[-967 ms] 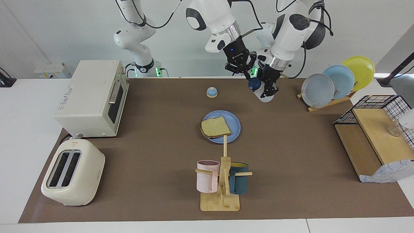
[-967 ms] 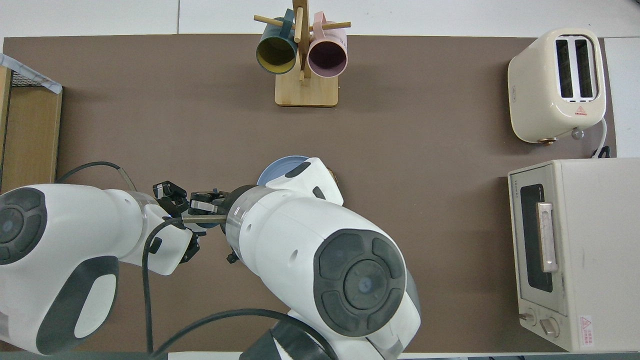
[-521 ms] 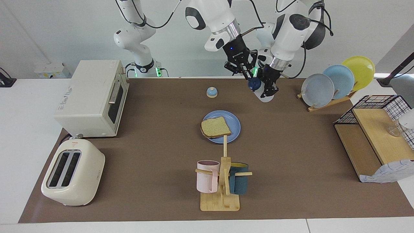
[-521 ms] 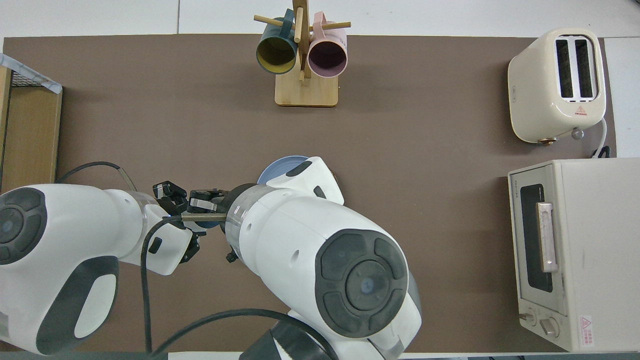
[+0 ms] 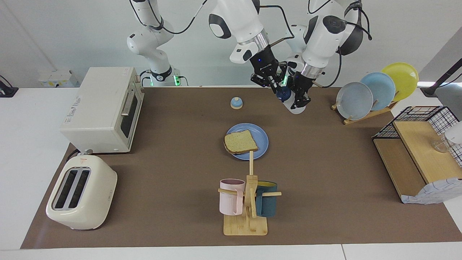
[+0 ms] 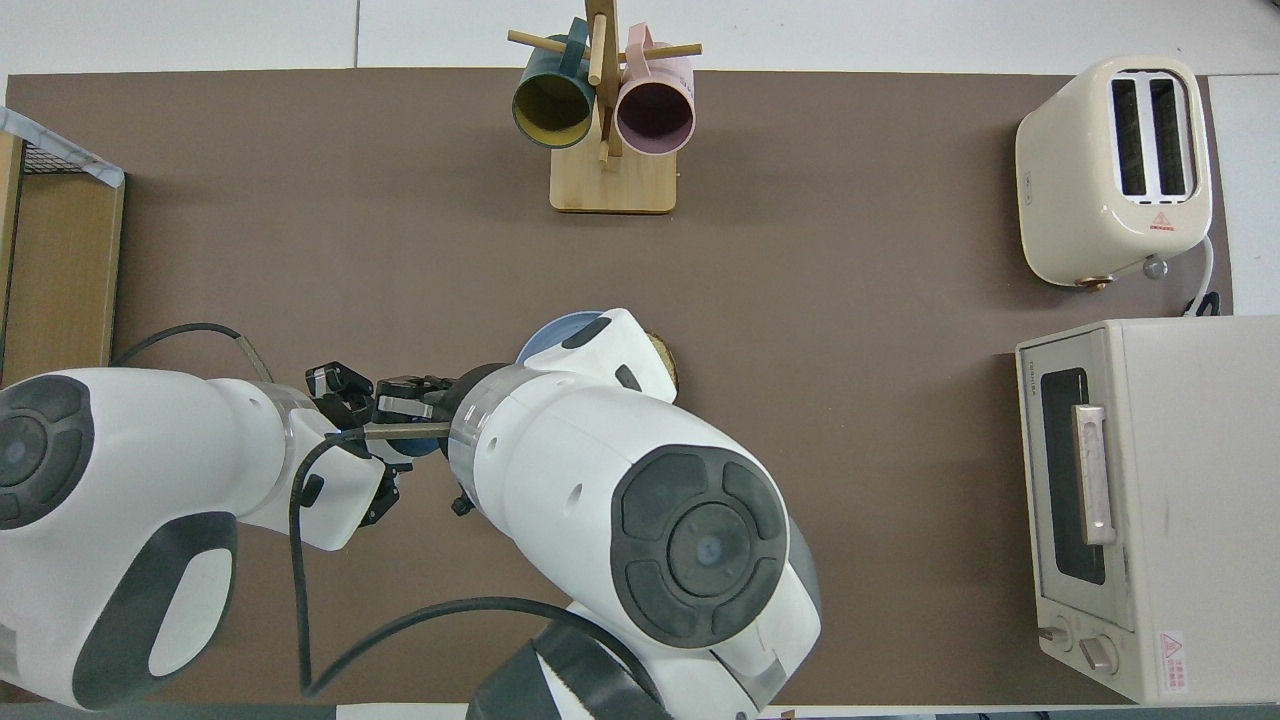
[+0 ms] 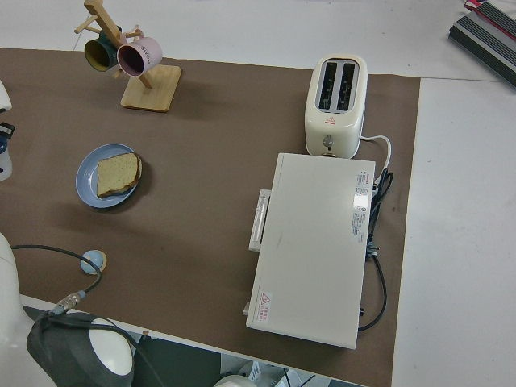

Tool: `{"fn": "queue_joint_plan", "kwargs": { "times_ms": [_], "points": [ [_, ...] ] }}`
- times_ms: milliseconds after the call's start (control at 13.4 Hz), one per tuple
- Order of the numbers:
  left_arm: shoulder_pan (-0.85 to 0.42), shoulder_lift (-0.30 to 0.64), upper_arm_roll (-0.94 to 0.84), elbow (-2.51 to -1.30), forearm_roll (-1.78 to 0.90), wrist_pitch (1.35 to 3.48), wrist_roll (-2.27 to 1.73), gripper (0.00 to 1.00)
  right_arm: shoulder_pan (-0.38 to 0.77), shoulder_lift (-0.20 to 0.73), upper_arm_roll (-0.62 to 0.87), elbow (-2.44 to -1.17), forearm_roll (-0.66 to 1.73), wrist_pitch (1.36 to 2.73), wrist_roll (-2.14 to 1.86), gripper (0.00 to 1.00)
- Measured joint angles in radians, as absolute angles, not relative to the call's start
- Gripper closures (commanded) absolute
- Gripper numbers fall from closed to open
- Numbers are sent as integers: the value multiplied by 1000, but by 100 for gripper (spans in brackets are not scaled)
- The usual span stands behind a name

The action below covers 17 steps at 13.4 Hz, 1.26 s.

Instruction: Put bread on plate and add seasoning

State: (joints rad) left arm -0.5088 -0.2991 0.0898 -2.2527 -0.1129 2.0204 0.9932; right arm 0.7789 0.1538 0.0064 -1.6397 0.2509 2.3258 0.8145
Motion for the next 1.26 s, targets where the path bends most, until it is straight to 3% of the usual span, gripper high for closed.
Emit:
{"fn": "queue_joint_plan", "kwargs": {
  "times_ms": [1264],
  "points": [
    [-509,-309,94,-2264,-124,2040,986,100,706,146,2,-1648,449,2477,923,100]
  ]
}}
